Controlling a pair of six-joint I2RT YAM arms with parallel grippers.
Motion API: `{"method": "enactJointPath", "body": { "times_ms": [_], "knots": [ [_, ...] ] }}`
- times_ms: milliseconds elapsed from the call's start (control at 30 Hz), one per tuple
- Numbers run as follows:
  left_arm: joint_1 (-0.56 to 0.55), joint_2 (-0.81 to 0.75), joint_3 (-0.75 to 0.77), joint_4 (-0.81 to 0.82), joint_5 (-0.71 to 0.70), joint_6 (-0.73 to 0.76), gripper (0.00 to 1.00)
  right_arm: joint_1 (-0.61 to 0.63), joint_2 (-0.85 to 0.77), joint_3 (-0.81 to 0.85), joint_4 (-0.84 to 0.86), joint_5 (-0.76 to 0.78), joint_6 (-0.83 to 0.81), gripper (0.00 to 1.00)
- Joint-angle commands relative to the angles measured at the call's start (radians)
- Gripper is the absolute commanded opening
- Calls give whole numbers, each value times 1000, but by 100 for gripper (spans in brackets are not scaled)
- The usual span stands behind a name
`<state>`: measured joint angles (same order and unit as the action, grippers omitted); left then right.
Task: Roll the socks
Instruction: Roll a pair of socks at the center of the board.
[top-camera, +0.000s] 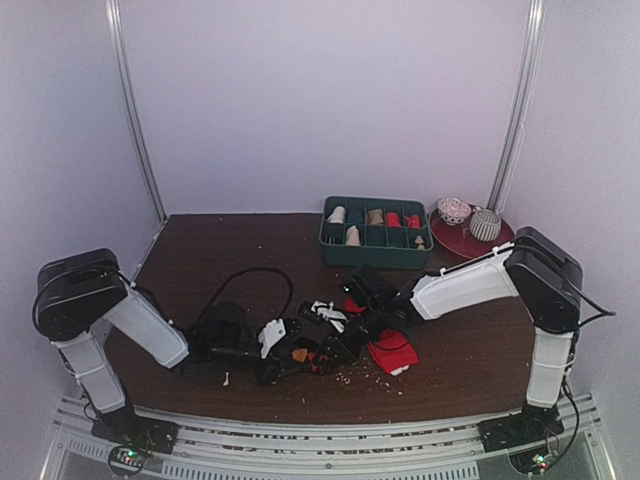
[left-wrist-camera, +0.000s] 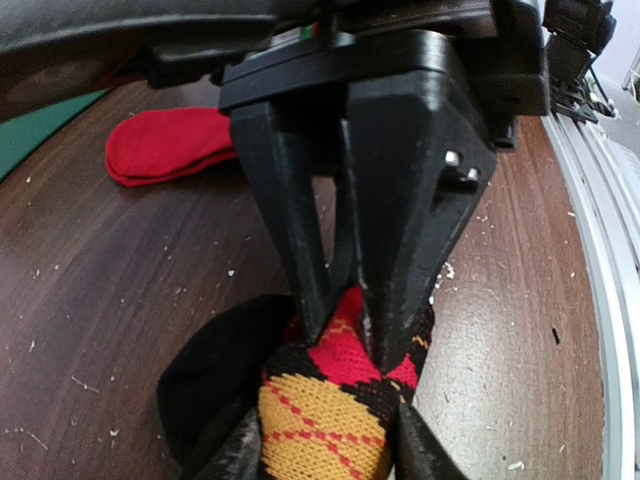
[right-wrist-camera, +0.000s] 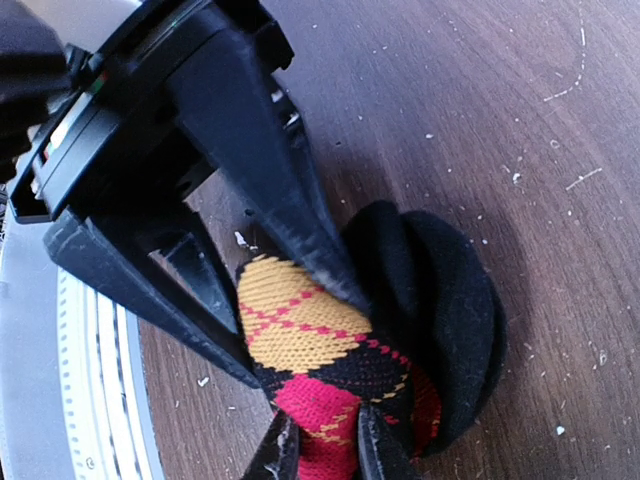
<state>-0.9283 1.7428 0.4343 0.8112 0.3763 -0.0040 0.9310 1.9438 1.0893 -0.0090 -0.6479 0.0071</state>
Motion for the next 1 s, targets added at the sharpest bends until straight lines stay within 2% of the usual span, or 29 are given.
{"method": "enactJointPath", "body": {
  "times_ms": [0, 67, 100, 133, 233, 400, 467, 567, 667, 800, 967],
  "knots": [
    [-14, 37, 27, -3, 51, -22, 26, 12, 115, -74, -296, 76, 23, 17],
    [-14, 45, 30, -9, 59, -30, 16, 11, 113, -71, -295, 78, 25, 17],
    [-14, 48, 35, -21, 59, -36, 5, 11, 114, -69, -298, 80, 23, 17],
    [-14, 52, 43, -41, 52, -47, 0, 11, 115, -63, -302, 84, 23, 17],
    [-12, 75, 80, -134, 17, -97, 0, 12, 107, -49, -305, 102, 21, 21],
    [12, 134, 121, -282, 22, -235, 0, 11, 17, -62, -223, 179, -5, 35],
    [29, 157, 120, -330, 41, -287, 0, 11, -74, -120, -107, 224, -13, 42],
    [59, 187, 105, -344, 97, -347, 0, 13, -259, -271, 170, 280, -28, 51],
    [68, 211, 113, -382, 132, -370, 0, 37, -387, -403, 393, 320, -105, 61],
    [71, 234, 134, -431, 155, -379, 0, 73, -407, -425, 444, 378, -210, 65],
    [71, 245, 140, -446, 163, -372, 0, 89, -337, -385, 444, 388, -273, 66]
  ]
}}
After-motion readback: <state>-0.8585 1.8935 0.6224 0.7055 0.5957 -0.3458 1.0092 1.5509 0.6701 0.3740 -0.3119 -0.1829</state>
